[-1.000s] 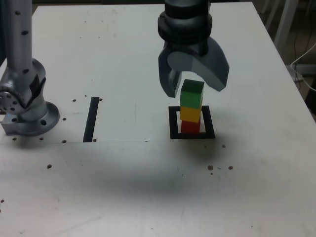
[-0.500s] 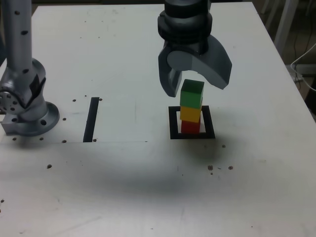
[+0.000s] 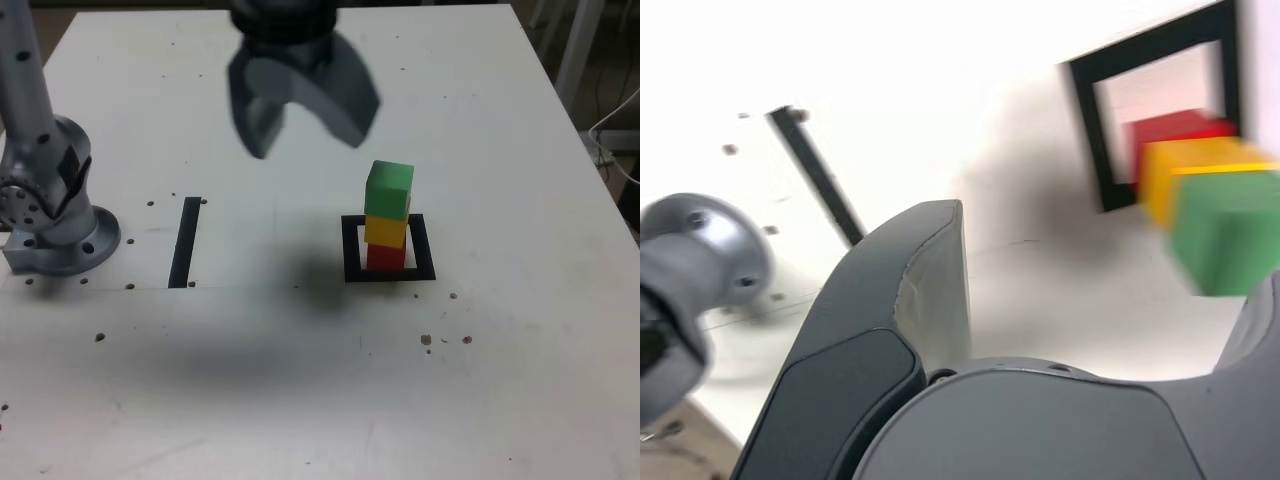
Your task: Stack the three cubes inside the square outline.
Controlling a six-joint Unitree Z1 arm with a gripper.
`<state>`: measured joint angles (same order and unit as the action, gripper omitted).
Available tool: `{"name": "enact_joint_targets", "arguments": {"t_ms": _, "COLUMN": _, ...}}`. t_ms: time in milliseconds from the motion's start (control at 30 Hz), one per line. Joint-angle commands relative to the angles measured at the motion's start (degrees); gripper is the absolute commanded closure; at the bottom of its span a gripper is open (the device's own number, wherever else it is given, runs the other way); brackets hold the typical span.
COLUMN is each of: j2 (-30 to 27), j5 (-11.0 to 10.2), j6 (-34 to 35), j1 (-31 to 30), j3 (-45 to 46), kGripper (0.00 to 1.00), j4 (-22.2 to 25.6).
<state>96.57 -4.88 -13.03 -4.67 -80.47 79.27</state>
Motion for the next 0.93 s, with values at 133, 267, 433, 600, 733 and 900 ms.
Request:
{"name": "enact_joint_targets", "arguments": {"t_ms": 133, "j2": -5.0, "j5": -1.8, "j6": -0.2, "j1": 0.7, "j3": 9.4, "kGripper": 0.00, "j4": -1.6}}
{"name": "enact_joint_targets", "arguments": {"t_ms": 267, "j2": -10.7, "j5": -3.1, "j6": 0.7, "j1": 2.6, "j3": 17.7, "kGripper": 0.00, "j4": -5.2}}
{"name": "enact_joint_targets", "arguments": {"t_ms": 433, "j2": -14.5, "j5": -2.4, "j6": 1.2, "j1": 4.2, "j3": 26.2, "kGripper": 0.00, "j4": -10.2}}
{"name": "enact_joint_targets", "arguments": {"t_ms": 600, "j2": -14.6, "j5": 0.5, "j6": 2.8, "j1": 4.2, "j3": 33.1, "kGripper": 0.00, "j4": -14.8}}
{"name": "enact_joint_targets", "arguments": {"t_ms": 733, "j2": -14.5, "j5": 3.1, "j6": 6.3, "j1": 2.8, "j3": 36.9, "kGripper": 0.00, "j4": -17.3}}
{"name": "enact_joint_targets", "arguments": {"t_ms": 900, "j2": -14.0, "j5": 5.2, "j6": 12.9, "j1": -0.5, "j3": 39.2, "kGripper": 0.00, "j4": -19.2}}
